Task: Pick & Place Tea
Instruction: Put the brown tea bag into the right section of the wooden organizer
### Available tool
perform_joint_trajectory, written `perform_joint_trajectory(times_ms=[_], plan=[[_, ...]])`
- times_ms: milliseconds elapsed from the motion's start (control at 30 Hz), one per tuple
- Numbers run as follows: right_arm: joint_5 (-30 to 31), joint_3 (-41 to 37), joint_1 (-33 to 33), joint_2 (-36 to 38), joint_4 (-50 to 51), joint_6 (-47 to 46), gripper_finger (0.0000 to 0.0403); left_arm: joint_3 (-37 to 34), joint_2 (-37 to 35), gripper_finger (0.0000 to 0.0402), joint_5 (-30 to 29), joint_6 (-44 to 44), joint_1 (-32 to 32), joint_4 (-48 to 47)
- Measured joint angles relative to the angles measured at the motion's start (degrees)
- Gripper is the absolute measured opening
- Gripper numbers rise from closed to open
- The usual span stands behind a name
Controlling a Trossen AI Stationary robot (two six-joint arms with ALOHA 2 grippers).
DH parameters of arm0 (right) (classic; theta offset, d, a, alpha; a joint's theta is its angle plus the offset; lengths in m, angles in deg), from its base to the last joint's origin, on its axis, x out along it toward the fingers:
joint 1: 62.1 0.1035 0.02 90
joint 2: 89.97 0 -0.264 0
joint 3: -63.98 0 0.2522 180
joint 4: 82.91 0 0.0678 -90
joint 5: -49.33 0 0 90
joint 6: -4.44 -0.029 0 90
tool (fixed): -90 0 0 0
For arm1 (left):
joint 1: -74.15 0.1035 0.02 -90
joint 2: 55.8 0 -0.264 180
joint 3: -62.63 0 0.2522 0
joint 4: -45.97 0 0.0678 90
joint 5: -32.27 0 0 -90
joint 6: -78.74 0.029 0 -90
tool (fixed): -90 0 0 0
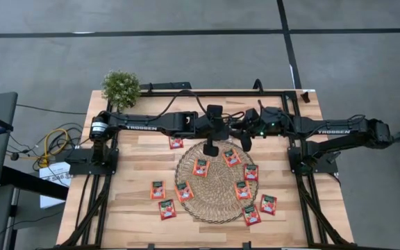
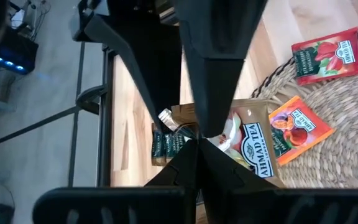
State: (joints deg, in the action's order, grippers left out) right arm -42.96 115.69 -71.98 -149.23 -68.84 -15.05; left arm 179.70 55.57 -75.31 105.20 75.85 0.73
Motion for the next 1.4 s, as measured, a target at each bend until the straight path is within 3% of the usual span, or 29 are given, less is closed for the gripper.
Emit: perform_joint_trajectory(times_ms=[233, 467, 1033, 1400], plan=[[-2.9, 0.0, -0.9, 0.0, -0.1, 0.0, 0.0105, 0.0, 0.0, 0.0, 0.2, 0.0, -0.2, 0.0], [-3.6, 0.0, -0.9, 0.0, 0.0, 0.0, 0.0009, 0.0, 0.0, 0.0, 0.2, -0.1, -0.2, 0.0], [-0.7, 0.0, -0.7, 0.0, -0.2, 0.5, 0.0, 0.0, 0.0, 0.0008, -0.3, -2.1, -0.2, 0.0], [2.1, 0.0, -0.6, 0.0, 0.2, 0.4, 0.0, 0.0, 0.0, 0.0127, -3.3, 0.0, -0.2, -0.1]])
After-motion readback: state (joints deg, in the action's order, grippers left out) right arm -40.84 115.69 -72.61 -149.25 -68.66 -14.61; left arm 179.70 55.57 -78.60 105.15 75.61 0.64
